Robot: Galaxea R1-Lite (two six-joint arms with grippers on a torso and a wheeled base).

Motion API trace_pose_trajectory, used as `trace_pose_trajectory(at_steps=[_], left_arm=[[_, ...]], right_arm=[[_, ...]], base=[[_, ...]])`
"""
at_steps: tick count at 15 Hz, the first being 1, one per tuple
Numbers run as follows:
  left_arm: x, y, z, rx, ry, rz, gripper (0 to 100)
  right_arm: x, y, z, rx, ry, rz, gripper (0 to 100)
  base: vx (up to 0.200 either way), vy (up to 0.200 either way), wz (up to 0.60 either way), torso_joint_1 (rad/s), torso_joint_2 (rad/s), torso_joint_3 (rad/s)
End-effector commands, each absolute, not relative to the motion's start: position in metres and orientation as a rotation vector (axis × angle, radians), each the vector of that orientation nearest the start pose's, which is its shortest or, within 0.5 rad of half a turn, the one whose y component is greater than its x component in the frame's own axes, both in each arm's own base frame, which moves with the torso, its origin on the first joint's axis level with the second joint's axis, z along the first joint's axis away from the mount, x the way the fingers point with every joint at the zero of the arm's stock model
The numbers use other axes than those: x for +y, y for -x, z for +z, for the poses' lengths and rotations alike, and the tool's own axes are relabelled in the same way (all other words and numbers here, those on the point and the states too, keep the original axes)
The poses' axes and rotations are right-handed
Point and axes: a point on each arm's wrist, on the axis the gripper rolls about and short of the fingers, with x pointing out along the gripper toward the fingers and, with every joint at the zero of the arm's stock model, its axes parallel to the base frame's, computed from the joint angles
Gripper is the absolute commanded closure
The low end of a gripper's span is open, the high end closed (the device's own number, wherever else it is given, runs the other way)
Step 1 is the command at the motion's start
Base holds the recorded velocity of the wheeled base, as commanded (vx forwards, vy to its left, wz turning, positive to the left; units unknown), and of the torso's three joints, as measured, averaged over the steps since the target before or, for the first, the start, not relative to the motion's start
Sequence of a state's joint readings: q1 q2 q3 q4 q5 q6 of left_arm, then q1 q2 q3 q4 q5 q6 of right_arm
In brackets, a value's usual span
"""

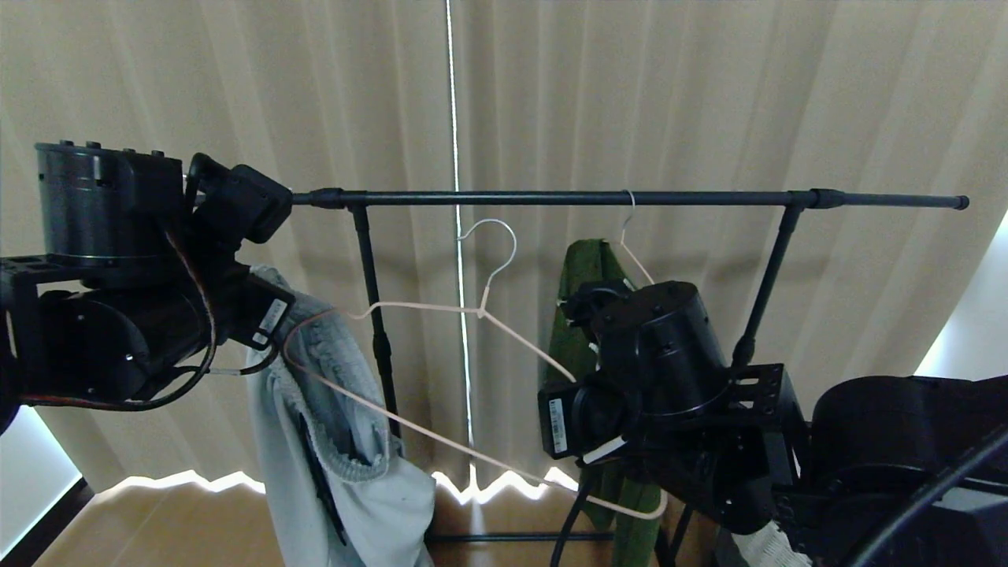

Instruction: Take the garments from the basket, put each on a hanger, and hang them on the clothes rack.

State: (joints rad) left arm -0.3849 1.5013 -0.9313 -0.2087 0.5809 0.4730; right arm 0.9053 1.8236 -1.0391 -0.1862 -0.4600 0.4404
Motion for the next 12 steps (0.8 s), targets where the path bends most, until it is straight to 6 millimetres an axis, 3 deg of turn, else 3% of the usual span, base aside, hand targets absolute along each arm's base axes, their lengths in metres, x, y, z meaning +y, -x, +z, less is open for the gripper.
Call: trace_pose_trajectory(at_steps=[1, 7, 12], left_arm=[[-0.087, -0.242, 0.234, 0.369, -0.642, 0.104, 100], [-0.103, -0.237, 0.233, 0.351, -0.645, 0.042, 100], [-0.115, -0.240, 0.237, 0.325, -0.598, 0.019, 100]], right_arm=[[0.256, -0.226, 0.173, 0.514, -0.074, 0.287, 100], [0.266, -0.233, 0.180, 0.483, -0.103, 0.299, 100], [0.275, -0.218, 0.173, 0.507, -0.073, 0.344, 100]], base=[[0.000, 0.000, 0.00, 0.000, 0.00, 0.000], [0.000, 0.000, 0.00, 0.000, 0.00, 0.000], [0.000, 0.000, 0.00, 0.000, 0.00, 0.000]])
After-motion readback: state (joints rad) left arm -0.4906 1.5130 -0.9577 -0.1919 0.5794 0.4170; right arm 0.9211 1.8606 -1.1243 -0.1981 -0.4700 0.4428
